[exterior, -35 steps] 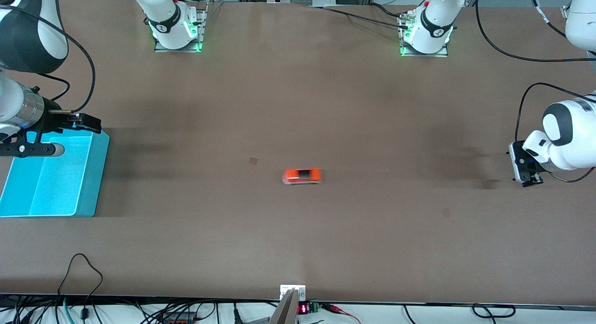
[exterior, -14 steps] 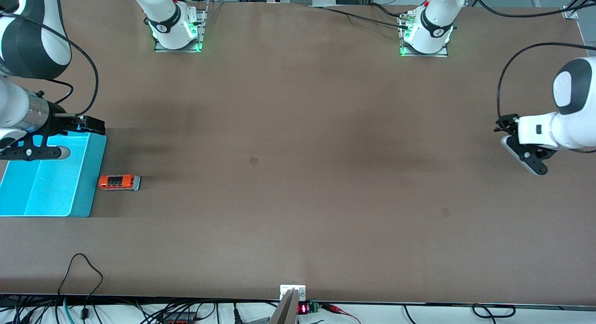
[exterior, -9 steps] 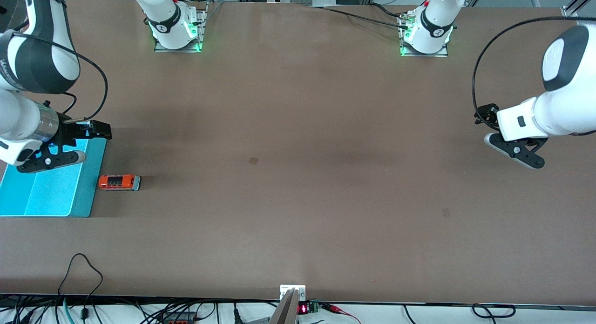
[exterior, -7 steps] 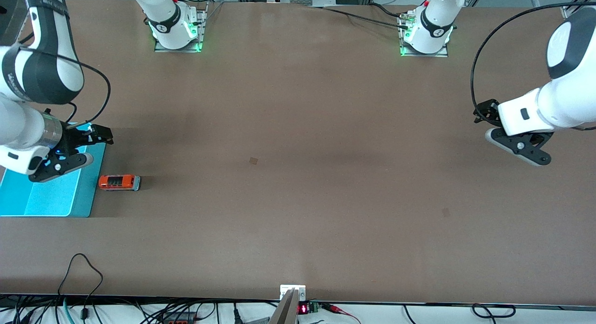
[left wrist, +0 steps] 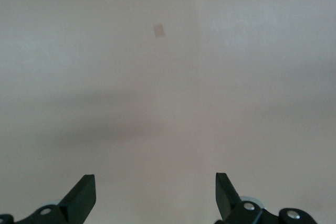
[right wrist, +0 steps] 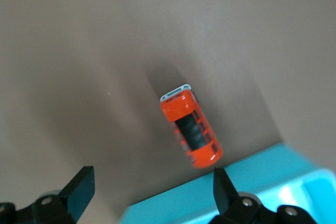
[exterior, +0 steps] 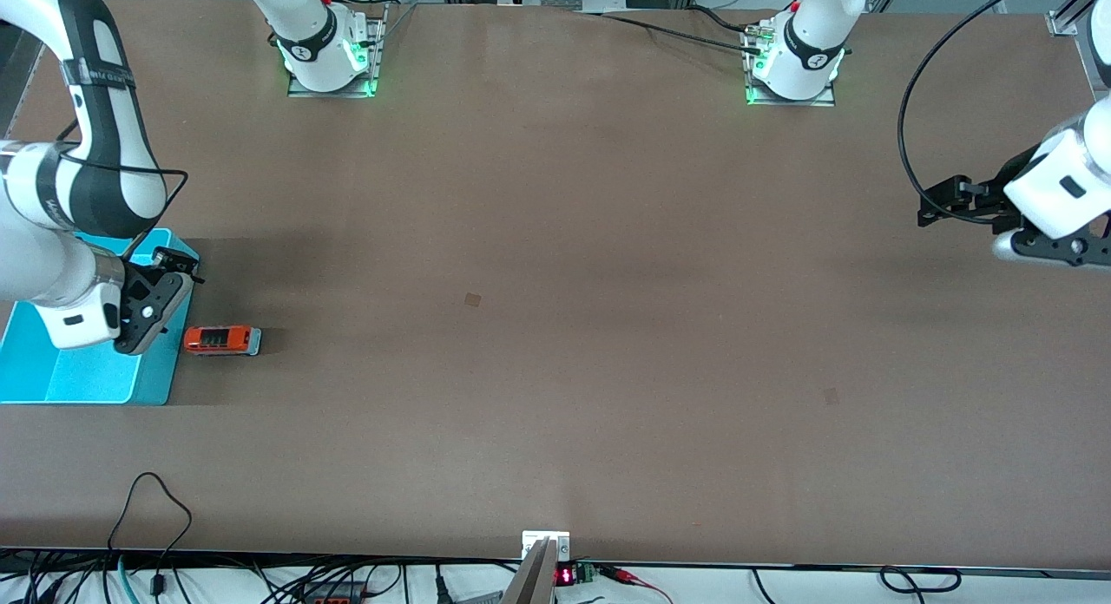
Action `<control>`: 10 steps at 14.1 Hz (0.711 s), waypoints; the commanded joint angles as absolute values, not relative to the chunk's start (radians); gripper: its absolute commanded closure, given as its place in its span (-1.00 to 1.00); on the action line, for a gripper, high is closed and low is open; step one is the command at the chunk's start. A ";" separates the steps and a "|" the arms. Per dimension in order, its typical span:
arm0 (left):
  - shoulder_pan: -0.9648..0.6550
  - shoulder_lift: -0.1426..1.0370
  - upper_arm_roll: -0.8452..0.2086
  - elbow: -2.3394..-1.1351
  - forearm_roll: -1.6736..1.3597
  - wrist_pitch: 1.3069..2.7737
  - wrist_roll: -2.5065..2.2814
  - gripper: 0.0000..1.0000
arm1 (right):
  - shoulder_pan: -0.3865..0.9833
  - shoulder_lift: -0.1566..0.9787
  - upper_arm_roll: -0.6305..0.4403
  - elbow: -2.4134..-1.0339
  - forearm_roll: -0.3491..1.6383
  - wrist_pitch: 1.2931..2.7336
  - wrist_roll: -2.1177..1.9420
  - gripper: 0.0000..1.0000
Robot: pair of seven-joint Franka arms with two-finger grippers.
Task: Wind up bus and store in blue box
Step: 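Lower the right gripper onto the bus while the left gripper withdraws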
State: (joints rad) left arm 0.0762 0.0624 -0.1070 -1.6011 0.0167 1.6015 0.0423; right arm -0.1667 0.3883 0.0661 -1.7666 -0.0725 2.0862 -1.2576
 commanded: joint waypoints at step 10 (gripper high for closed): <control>-0.021 -0.094 -0.014 -1.752 -0.006 1.686 0.012 -1.00 | -0.264 0.563 0.135 -1.825 -0.107 2.381 -1.621 -1.00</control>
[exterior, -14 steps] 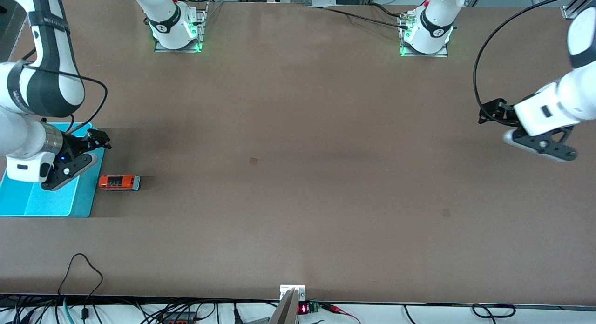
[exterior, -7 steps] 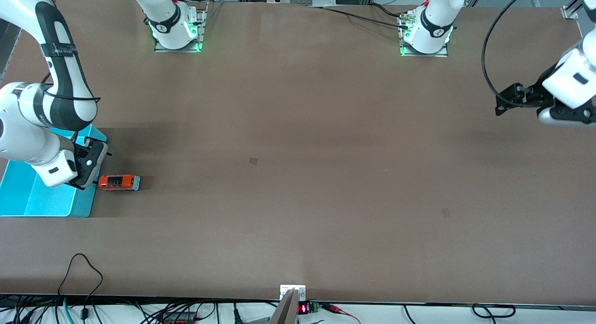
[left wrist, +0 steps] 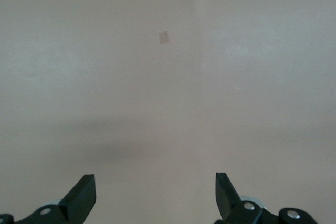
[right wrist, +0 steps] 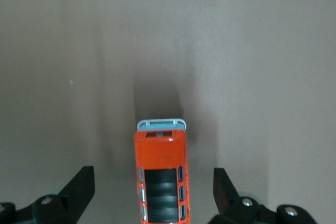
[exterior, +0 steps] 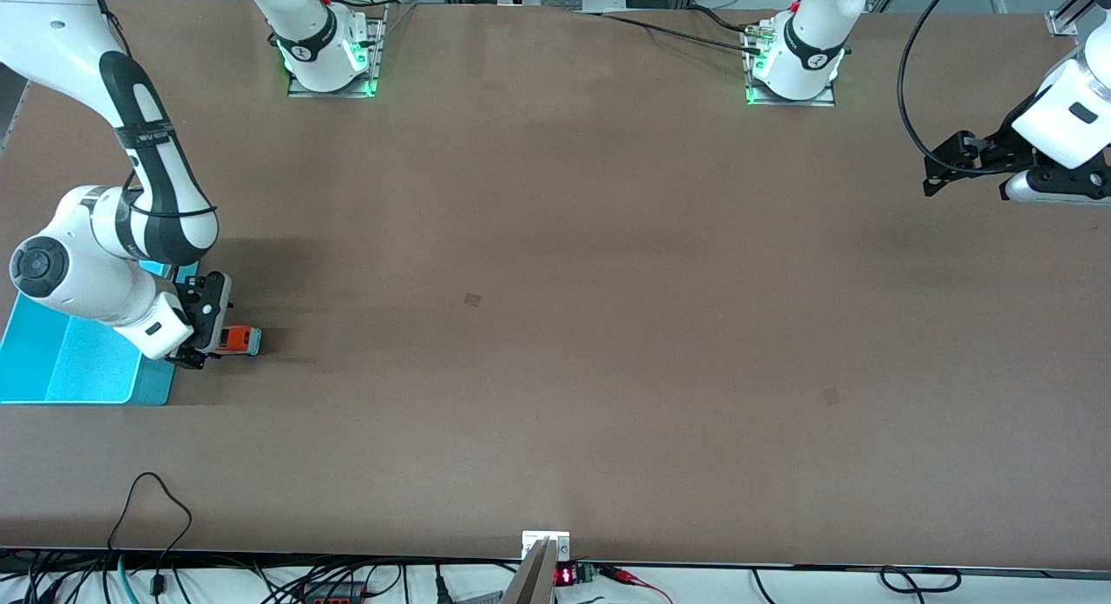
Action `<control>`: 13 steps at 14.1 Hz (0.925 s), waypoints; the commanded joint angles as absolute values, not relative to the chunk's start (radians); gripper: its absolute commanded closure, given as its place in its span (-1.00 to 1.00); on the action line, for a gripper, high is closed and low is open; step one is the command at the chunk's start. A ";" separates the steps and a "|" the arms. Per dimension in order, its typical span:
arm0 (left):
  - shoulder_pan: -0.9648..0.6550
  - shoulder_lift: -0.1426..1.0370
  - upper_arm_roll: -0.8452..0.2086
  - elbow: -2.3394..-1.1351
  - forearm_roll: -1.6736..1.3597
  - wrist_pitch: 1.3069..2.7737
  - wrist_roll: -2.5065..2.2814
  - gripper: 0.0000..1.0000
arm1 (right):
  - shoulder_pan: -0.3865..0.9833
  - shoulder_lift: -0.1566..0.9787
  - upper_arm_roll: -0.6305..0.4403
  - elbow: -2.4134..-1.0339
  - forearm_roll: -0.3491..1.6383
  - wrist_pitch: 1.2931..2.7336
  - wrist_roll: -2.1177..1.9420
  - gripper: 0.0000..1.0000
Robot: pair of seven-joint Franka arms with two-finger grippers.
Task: Wind up bus and store in blue box
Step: 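Lower the right gripper onto the bus while the left gripper withdraws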
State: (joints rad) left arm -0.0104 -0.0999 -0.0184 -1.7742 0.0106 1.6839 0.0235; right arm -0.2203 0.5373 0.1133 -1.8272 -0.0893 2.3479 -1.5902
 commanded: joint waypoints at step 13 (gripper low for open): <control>-0.037 -0.081 -0.029 -1.736 -0.008 1.687 0.023 -1.00 | -0.265 0.620 0.135 -1.827 -0.100 2.499 -1.609 -0.26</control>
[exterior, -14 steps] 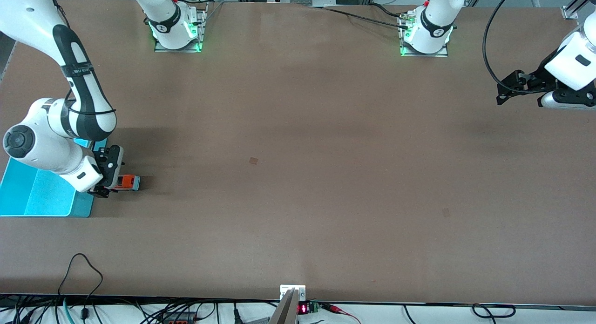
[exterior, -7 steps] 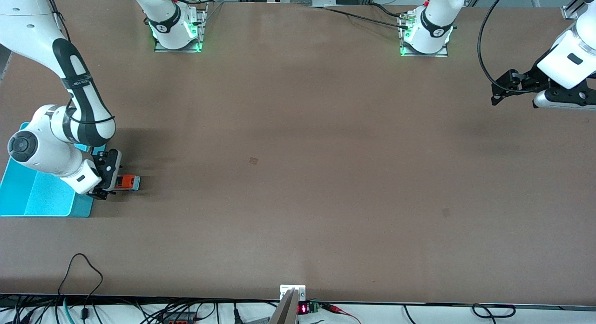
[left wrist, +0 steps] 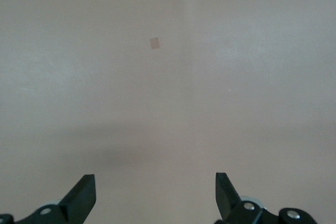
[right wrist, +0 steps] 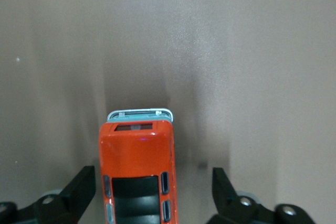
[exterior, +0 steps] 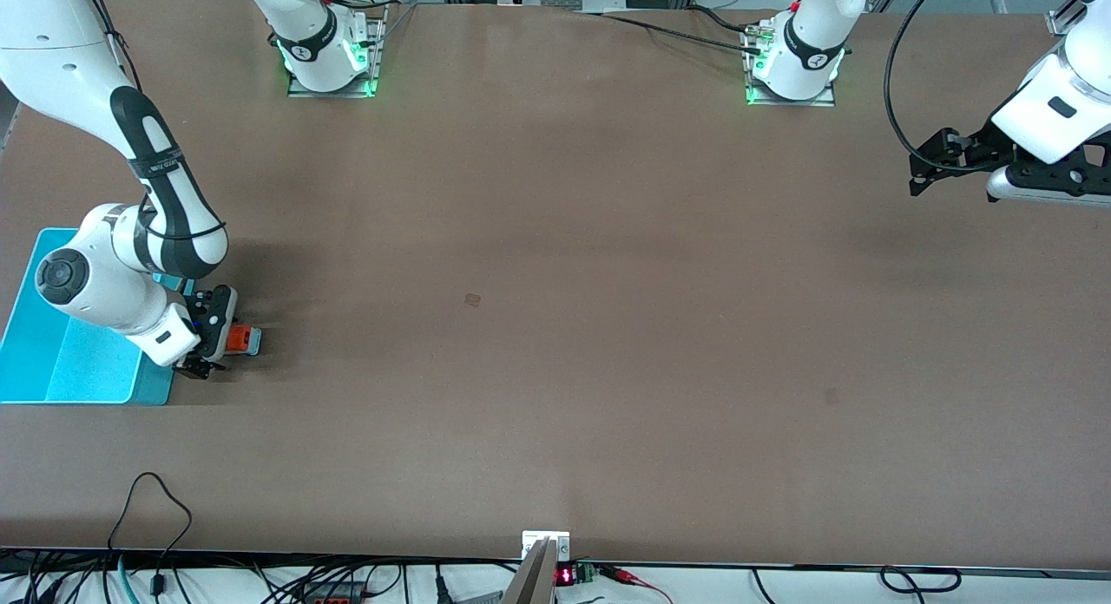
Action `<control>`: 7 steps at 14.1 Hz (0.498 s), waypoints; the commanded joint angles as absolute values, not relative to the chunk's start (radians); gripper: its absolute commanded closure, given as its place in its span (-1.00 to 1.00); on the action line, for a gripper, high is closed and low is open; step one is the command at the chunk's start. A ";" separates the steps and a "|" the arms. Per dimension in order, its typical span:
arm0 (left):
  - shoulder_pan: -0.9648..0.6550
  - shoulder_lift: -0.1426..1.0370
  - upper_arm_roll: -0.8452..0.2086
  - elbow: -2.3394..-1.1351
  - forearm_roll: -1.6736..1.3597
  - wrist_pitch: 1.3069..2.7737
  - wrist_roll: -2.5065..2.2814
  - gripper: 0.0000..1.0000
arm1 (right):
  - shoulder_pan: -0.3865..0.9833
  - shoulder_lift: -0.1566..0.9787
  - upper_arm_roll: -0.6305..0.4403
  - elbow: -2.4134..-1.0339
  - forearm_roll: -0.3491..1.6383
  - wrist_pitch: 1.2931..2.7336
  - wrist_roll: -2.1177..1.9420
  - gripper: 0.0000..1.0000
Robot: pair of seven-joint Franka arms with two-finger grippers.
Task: Wind up bus and store in blue box
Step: 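Lift the bus with the right gripper over the cyan box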
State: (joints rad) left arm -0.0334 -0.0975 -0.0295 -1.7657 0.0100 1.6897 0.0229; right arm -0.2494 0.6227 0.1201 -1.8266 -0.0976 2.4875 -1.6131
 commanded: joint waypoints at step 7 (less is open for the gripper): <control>-0.038 -0.080 -0.031 -1.720 -0.006 1.686 0.021 -1.00 | -0.264 0.615 0.135 -1.841 -0.023 2.513 -1.568 1.00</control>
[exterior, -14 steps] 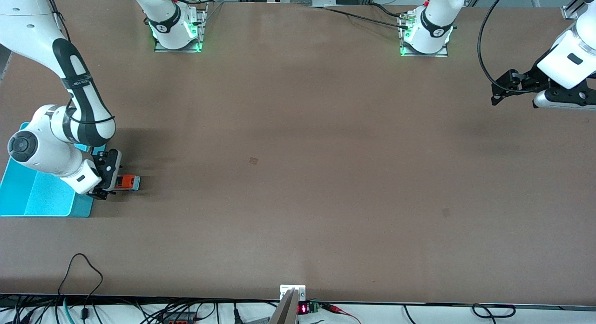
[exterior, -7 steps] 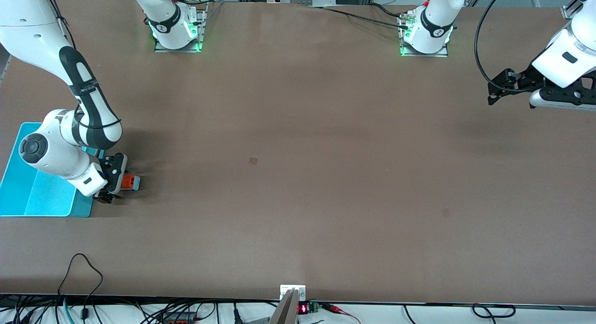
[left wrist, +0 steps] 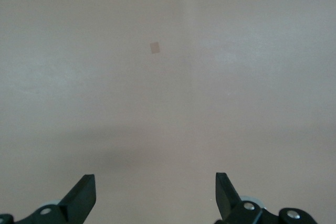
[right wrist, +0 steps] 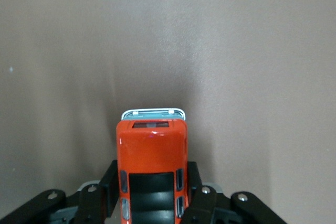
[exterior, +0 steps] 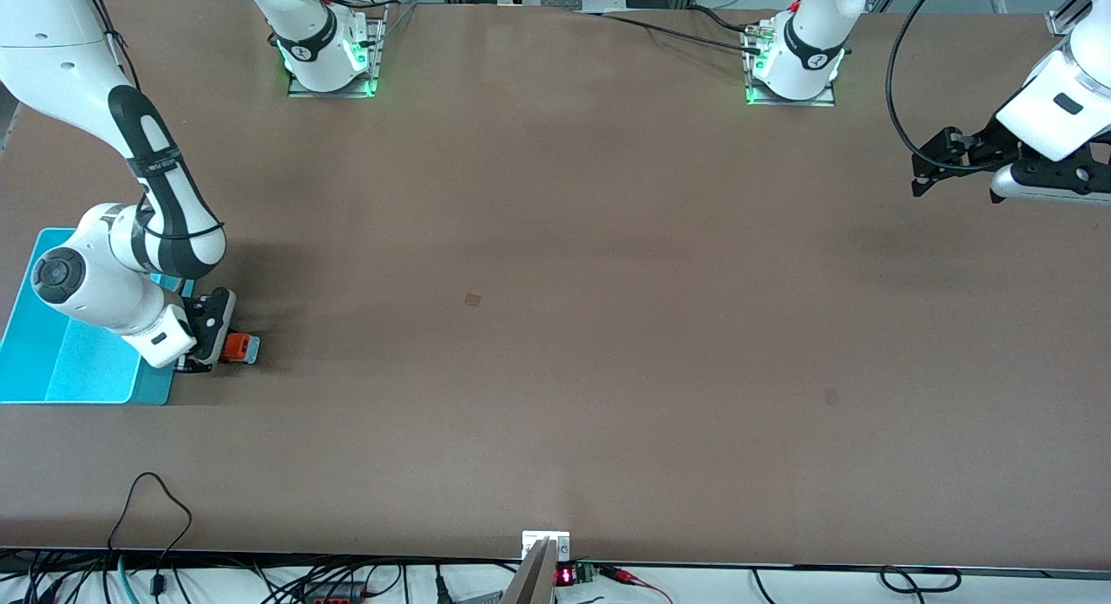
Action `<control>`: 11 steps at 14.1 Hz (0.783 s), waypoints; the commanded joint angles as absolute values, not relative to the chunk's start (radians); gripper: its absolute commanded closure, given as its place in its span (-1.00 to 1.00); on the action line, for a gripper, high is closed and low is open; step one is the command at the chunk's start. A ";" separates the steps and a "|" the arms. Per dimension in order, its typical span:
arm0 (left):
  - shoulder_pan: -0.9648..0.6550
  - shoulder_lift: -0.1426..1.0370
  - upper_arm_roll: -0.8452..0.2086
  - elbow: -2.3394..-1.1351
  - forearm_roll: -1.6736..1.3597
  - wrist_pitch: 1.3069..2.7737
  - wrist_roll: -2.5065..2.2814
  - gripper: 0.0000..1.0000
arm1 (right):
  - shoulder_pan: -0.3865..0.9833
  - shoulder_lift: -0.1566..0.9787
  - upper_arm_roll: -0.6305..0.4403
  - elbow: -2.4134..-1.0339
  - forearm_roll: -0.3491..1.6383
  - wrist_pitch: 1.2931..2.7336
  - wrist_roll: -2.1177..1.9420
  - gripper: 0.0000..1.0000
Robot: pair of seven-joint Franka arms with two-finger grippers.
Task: Wind up bus and store in blue box
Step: 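Lift the bus with the right gripper over the cyan box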
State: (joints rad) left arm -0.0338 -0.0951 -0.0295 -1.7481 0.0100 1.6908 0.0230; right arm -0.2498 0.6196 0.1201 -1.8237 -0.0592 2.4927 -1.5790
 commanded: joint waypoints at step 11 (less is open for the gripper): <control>-0.037 -0.072 -0.037 -1.717 -0.008 1.689 0.017 -1.00 | -0.182 0.387 0.127 -1.825 -0.005 2.343 -0.630 1.00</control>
